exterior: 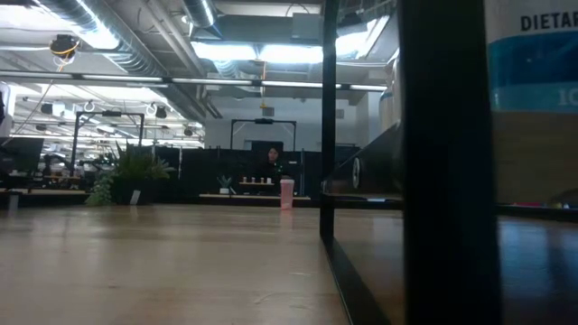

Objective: Pick and place medicine bottles onto shelf by color
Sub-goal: Put the top pink pill bottle on the shelf

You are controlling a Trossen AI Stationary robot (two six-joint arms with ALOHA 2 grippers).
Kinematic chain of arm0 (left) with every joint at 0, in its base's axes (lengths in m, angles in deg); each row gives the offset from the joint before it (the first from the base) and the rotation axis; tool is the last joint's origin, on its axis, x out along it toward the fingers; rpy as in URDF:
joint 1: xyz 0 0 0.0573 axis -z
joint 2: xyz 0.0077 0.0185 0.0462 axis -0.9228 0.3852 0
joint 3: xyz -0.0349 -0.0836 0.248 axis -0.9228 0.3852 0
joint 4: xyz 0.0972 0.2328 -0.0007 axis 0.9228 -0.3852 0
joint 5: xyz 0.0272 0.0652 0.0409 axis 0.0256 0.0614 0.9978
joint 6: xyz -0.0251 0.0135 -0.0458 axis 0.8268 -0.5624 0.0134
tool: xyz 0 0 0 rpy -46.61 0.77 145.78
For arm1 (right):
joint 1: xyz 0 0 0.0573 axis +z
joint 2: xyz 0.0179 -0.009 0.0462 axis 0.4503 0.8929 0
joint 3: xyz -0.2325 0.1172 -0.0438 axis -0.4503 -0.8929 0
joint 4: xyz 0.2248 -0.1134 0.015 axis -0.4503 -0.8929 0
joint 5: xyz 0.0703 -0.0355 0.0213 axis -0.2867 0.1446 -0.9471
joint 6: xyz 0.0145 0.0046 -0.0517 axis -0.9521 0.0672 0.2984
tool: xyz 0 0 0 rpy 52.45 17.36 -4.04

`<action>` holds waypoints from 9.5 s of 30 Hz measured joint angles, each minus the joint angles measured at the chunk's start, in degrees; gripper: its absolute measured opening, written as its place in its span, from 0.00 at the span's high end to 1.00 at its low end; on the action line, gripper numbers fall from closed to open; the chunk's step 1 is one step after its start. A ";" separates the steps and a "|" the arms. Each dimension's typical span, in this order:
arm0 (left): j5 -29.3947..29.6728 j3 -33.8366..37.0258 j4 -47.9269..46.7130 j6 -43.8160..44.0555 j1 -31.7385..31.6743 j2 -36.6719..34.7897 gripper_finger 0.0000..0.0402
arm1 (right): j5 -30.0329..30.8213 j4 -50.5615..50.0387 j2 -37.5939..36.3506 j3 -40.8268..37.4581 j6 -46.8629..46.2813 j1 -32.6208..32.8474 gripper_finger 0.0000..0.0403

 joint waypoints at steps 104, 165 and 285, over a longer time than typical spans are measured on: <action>-17.14 0.02 10.74 -27.77 -43.25 34.73 0.29 | 25.87 6.96 0.04 26.60 83.82 -56.97 0.57; -16.88 0.00 13.68 -25.83 -42.67 36.71 0.74 | 26.74 7.56 0.02 26.60 83.84 -56.97 0.57; 4.38 -4.17 11.21 6.79 -13.88 38.42 0.74 | -17.63 0.70 -9.70 26.60 112.27 -39.59 0.57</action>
